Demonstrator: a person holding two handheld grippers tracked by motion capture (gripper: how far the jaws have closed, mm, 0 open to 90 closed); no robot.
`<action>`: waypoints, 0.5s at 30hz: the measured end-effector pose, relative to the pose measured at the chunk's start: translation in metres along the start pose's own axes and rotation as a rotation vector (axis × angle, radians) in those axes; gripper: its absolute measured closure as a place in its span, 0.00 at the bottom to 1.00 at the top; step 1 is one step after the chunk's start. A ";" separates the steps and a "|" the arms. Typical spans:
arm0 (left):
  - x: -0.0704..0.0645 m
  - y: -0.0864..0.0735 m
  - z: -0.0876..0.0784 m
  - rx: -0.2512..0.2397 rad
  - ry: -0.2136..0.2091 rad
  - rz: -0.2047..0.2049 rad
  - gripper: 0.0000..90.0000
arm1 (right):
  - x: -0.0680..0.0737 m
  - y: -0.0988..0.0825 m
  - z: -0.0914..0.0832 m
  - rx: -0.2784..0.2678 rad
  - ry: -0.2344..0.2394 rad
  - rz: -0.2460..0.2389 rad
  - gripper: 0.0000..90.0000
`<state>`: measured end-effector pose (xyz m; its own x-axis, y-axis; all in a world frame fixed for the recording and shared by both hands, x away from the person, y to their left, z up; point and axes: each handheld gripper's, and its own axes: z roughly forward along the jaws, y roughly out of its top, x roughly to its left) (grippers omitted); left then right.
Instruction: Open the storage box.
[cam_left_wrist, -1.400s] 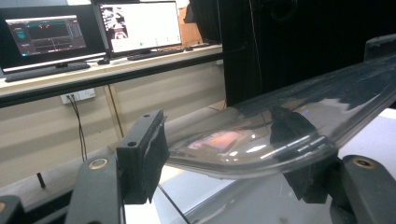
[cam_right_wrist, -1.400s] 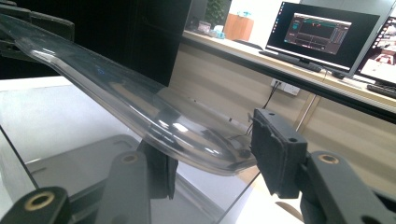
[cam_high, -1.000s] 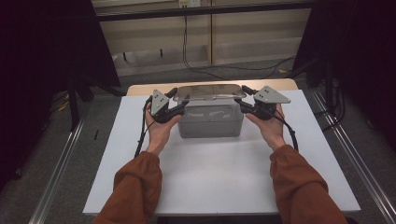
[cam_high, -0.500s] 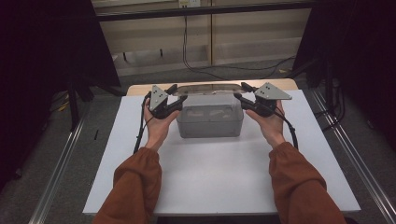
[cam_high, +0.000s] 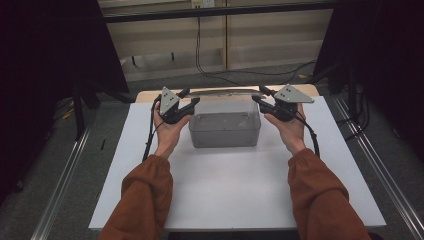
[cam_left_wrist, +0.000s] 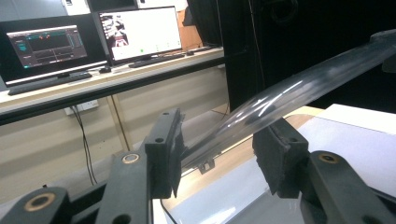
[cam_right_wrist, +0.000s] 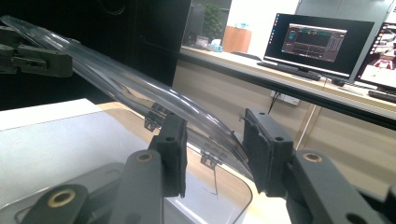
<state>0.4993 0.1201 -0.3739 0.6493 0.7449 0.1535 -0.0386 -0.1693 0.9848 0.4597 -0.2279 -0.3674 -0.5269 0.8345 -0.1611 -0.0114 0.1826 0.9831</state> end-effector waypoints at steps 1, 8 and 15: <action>0.001 0.000 0.000 0.002 0.001 0.001 0.59 | -0.001 0.000 0.001 0.003 0.001 -0.003 0.66; 0.004 0.003 0.003 0.008 -0.003 -0.006 0.60 | -0.004 0.000 0.007 0.014 -0.002 -0.013 0.67; 0.008 0.004 0.007 0.001 -0.006 -0.028 0.61 | -0.008 -0.002 0.011 0.029 -0.016 -0.031 0.64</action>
<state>0.5097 0.1205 -0.3691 0.6549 0.7453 0.1249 -0.0191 -0.1489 0.9887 0.4733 -0.2289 -0.3689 -0.5127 0.8365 -0.1932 -0.0029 0.2233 0.9747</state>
